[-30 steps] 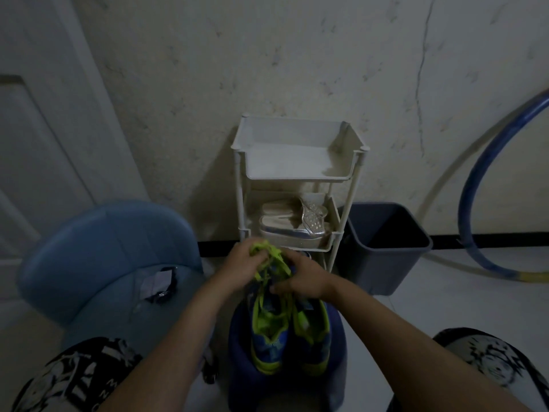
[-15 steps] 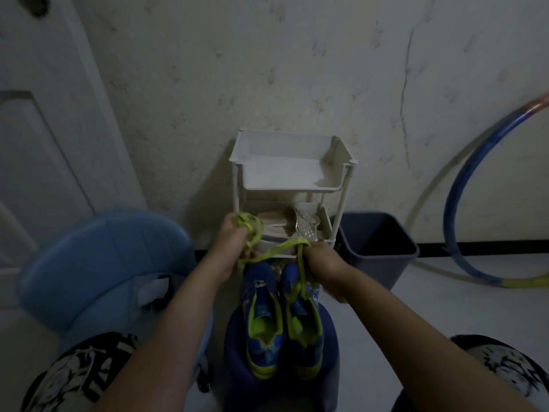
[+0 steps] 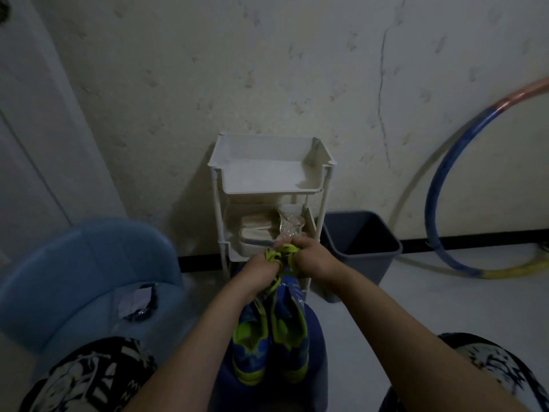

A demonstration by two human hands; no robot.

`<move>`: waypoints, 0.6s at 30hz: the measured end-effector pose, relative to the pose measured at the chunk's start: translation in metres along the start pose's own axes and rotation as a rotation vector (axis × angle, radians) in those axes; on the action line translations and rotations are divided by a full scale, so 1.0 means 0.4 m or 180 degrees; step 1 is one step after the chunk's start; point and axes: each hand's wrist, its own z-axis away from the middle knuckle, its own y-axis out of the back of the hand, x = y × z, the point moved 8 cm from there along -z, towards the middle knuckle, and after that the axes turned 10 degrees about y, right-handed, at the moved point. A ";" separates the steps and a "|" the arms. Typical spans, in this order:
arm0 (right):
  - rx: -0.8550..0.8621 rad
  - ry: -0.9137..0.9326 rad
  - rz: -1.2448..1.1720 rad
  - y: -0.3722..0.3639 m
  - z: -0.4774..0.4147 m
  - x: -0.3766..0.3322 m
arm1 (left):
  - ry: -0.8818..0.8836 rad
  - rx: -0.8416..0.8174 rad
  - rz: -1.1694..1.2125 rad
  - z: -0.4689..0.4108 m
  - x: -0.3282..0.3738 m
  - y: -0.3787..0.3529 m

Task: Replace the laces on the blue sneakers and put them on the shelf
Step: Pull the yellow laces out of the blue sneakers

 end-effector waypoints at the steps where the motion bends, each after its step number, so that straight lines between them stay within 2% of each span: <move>1: -0.0146 -0.0166 -0.0059 -0.006 0.007 0.015 | -0.0048 0.0131 -0.0237 -0.007 0.003 0.000; 3: -0.0461 -0.0357 -0.0148 -0.019 0.022 0.034 | -0.0084 0.0366 -0.0703 -0.018 0.005 -0.003; 5: -0.0568 -0.0396 -0.0118 -0.018 0.029 0.051 | -0.0218 0.0334 -0.0923 -0.021 0.017 -0.026; 10: -0.0106 -0.0244 0.0490 0.070 0.029 0.094 | -0.0567 -0.0185 -0.1096 -0.012 0.071 -0.110; 12: -0.0016 -0.0136 0.0743 0.111 0.032 0.094 | -0.0706 -0.0685 -0.0846 -0.009 0.082 -0.153; 14: 0.0120 -0.0030 0.0952 0.154 0.030 0.094 | -0.0530 -0.1075 -0.0465 -0.011 0.070 -0.179; 16: 0.0434 -0.0010 0.0807 0.198 0.026 0.097 | -0.0293 -0.1150 -0.0216 -0.023 0.057 -0.191; 18: 0.0791 -0.0002 0.0493 0.237 0.024 0.100 | -0.0255 -0.0933 -0.0293 -0.043 0.062 -0.192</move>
